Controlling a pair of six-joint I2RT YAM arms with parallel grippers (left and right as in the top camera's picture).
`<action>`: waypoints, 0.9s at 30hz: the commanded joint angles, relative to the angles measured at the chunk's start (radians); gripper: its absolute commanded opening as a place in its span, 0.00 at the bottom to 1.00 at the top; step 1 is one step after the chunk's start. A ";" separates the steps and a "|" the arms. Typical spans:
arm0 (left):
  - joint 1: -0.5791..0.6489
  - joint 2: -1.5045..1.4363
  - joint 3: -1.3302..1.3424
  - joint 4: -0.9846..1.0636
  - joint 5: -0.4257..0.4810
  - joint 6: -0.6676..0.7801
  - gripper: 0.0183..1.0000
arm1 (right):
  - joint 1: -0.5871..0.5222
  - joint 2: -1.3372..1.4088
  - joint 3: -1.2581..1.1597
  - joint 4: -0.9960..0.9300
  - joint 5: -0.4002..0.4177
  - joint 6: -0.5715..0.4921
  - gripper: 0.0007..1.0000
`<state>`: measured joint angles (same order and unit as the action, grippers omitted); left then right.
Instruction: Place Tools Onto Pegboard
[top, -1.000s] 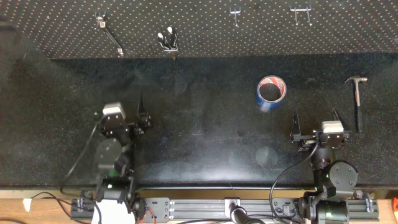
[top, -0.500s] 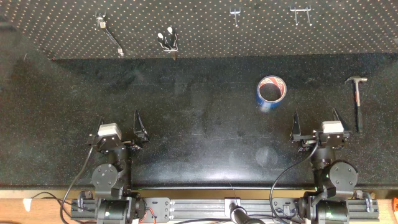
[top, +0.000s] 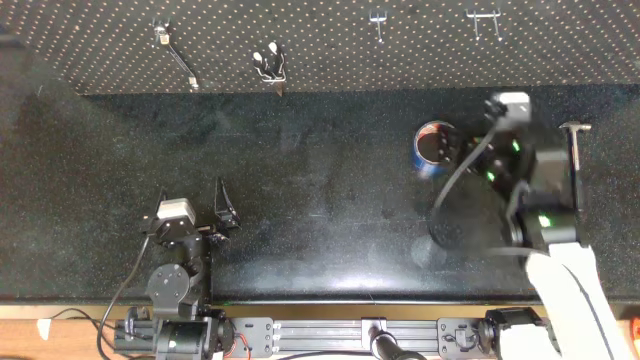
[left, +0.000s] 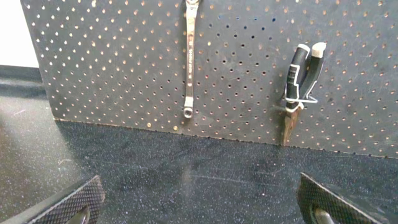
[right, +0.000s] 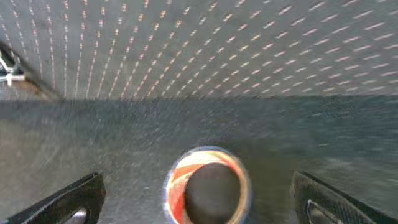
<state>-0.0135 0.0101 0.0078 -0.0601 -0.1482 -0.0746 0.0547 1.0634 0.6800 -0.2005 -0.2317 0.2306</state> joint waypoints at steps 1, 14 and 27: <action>0.005 -0.007 -0.002 -0.005 0.003 0.013 1.00 | 0.076 0.297 0.177 -0.143 -0.044 0.020 0.98; 0.005 -0.007 -0.002 -0.005 0.003 0.013 1.00 | 0.166 0.510 0.192 -0.159 0.027 -0.139 0.19; 0.005 -0.007 -0.002 -0.005 0.003 0.013 1.00 | 0.383 0.100 0.193 0.057 0.117 -0.067 0.08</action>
<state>-0.0135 0.0097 0.0078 -0.0601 -0.1482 -0.0746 0.4149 1.1904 0.8654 -0.1967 -0.1284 0.1471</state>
